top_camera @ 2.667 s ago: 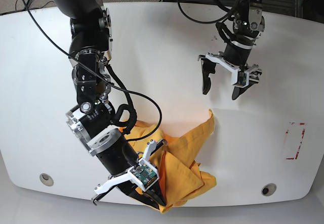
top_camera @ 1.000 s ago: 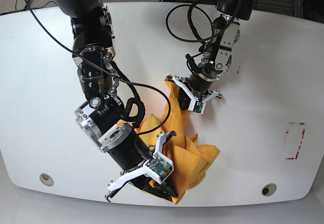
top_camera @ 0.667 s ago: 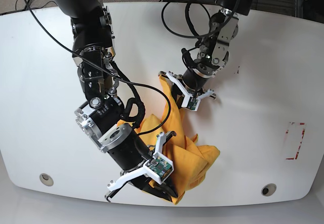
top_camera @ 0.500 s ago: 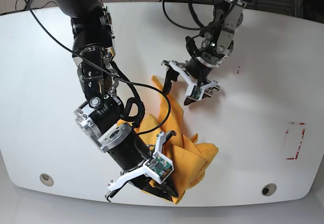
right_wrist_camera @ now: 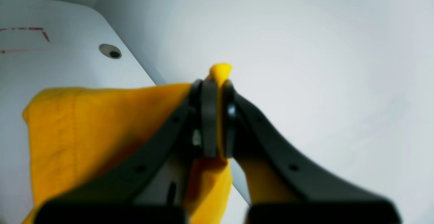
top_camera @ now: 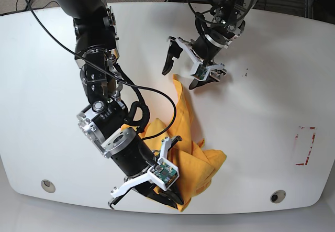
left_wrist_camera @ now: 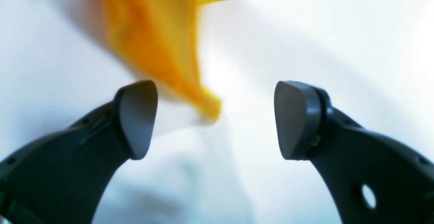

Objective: Layout the t-shirt on the table in an organized manner, then fold the t-shirt properly
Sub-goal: 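Lower the left gripper and grasp a shirt corner near the right gripper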

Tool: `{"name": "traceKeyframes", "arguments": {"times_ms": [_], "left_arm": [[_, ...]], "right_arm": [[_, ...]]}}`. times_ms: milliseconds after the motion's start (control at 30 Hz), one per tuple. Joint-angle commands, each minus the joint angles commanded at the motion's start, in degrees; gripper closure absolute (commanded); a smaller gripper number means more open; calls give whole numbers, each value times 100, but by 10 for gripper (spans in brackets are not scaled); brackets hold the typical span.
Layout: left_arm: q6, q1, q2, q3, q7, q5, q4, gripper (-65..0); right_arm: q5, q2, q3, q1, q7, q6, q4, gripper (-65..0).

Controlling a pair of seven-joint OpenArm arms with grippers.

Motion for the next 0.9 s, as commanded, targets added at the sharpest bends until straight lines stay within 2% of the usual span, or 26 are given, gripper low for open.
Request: {"name": "traceKeyframes", "arguments": {"times_ms": [667,733,767,867,900], "left_arm": [[0,-1134,466,9,0,-18,-1486,-507],[0,-1275,484,9,0,-18,-1653,-458],[0,-1327,492,9,0,-18,-1741,-414],[0,-1459,492,9,0,-18,-1943,-243],[0,-1495,501,9,0,-18,-2013,-158]], "right_arm": [[0,0,18,0,0,0,9,0],[0,0,26,0,0,0,9,0],[0,0,26,0,0,0,9,0],[0,0,26,0,0,-9,9,0],[0,0,26,0,0,-9,9,0]]}}
